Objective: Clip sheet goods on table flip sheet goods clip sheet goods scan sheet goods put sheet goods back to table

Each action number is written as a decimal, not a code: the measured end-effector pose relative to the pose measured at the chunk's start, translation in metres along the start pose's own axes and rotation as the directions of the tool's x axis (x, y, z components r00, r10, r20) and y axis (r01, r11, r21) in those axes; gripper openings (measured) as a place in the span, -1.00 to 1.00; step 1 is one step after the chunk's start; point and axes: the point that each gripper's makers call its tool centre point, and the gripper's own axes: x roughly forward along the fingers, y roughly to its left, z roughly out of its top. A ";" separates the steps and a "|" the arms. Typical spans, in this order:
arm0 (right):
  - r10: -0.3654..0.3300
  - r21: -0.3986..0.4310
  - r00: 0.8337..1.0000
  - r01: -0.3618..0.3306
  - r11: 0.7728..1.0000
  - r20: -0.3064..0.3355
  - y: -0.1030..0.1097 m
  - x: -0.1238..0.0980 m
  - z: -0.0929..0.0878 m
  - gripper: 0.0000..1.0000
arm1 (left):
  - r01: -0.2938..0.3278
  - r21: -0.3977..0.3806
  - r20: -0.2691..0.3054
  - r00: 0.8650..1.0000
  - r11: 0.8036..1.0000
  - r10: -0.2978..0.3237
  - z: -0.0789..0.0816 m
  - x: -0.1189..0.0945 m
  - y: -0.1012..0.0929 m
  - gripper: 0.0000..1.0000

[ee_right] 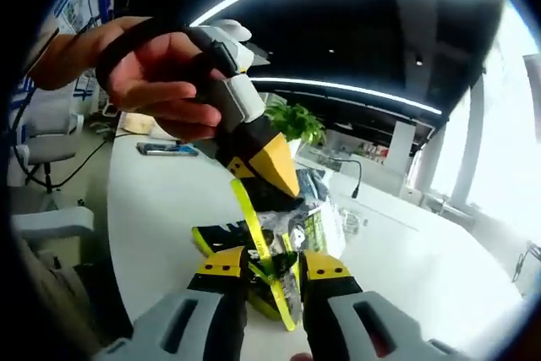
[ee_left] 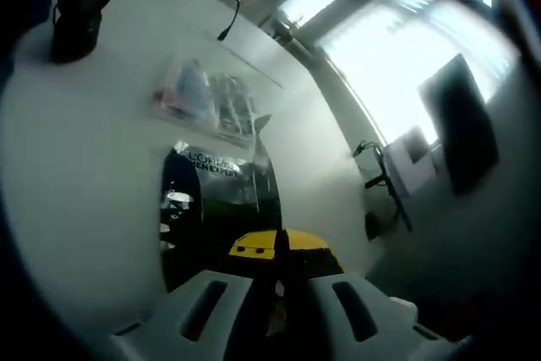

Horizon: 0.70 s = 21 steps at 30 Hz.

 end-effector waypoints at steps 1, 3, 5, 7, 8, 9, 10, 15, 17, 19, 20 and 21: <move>-0.032 -0.035 0.999 0.032 0.999 0.000 -0.004 0.000 0.002 -0.60 | -0.006 0.002 0.008 1.000 1.000 0.006 0.001 0.000 -0.001 -1.00; -0.070 -0.110 0.997 0.071 0.991 0.012 -0.006 -0.001 0.007 -0.68 | -0.012 0.018 0.014 1.000 1.000 0.011 0.001 -0.001 -0.002 -1.00; -0.070 -0.103 0.998 0.070 0.992 0.003 -0.001 0.000 0.007 -0.71 | -0.011 0.017 0.017 1.000 1.000 0.011 0.001 -0.001 -0.003 -1.00; -0.072 -0.098 0.997 0.070 0.993 -0.012 0.000 0.003 0.005 -0.76 | -0.013 0.017 0.024 1.000 1.000 0.012 0.002 -0.001 -0.004 -1.00; -0.076 -0.099 0.997 0.074 0.992 -0.015 0.001 0.004 0.005 -0.75 | -0.012 0.018 0.024 1.000 1.000 0.012 0.002 -0.001 -0.005 -1.00; -0.091 -0.117 0.996 0.088 0.989 -0.019 -0.001 0.004 0.005 -0.76 | -0.014 0.019 0.027 1.000 1.000 0.013 0.002 -0.001 -0.005 -1.00; -0.096 -0.121 0.995 0.093 0.988 -0.019 -0.002 0.004 0.005 -0.78 | -0.010 0.016 0.029 1.000 1.000 0.010 0.002 -0.001 -0.006 -1.00; -0.115 -0.124 0.993 0.111 0.986 -0.028 -0.004 0.003 0.004 -0.84 | -0.008 0.009 0.033 0.999 1.000 0.008 0.001 -0.001 -0.006 -1.00; -0.135 -0.167 0.990 0.127 0.978 -0.042 -0.006 0.001 0.004 -0.90 | 0.000 0.008 0.030 1.000 1.000 0.000 0.001 0.000 -0.007 -1.00; -0.161 -0.195 0.986 0.148 0.969 -0.050 -0.006 0.001 0.004 -0.95 | 0.007 0.011 0.027 1.000 1.000 -0.007 0.000 0.001 -0.009 -1.00; -0.165 -0.199 0.985 0.151 0.968 -0.052 -0.006 0.001 0.004 -0.97 | 0.011 0.007 0.025 1.000 1.000 -0.012 0.000 0.001 -0.010 -1.00; -0.168 -0.195 0.984 0.155 0.968 -0.052 -0.007 0.001 0.004 -0.99 | 0.014 0.007 0.026 1.000 1.000 -0.014 0.000 0.001 -0.010 -1.00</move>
